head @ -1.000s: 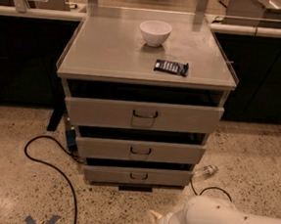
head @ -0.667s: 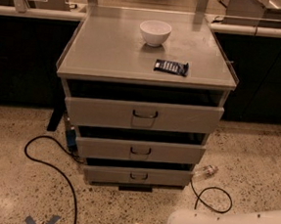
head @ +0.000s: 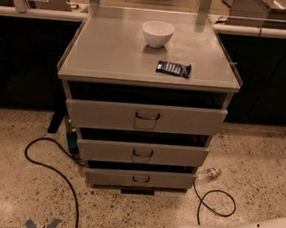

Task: Open bottom drawer

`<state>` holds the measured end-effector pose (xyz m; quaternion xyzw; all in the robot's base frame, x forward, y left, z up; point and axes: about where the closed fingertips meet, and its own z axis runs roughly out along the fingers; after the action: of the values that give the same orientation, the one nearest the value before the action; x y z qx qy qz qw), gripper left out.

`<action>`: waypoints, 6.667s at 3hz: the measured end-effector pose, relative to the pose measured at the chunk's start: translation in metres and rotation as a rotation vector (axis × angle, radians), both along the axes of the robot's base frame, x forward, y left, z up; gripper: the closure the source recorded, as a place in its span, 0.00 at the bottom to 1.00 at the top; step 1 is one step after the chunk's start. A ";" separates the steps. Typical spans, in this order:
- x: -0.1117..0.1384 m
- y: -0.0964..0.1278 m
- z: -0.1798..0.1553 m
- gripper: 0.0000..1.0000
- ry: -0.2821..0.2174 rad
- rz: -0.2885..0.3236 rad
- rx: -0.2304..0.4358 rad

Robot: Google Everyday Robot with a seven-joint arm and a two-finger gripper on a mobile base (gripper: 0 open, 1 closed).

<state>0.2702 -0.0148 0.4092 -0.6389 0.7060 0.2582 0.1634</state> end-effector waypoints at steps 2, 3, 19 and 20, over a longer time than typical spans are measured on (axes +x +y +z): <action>0.126 -0.010 -0.020 0.00 -0.262 -0.233 0.038; 0.126 -0.010 -0.020 0.00 -0.261 -0.232 0.038; 0.412 0.030 -0.250 1.00 -0.426 -0.492 0.016; 0.412 0.030 -0.243 1.00 -0.426 -0.492 0.017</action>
Offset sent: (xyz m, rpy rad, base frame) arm 0.2199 -0.0174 -0.0240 0.0616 -0.4076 -0.3965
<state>0.6819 0.0155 0.1664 -0.4876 0.7870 0.0772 0.3701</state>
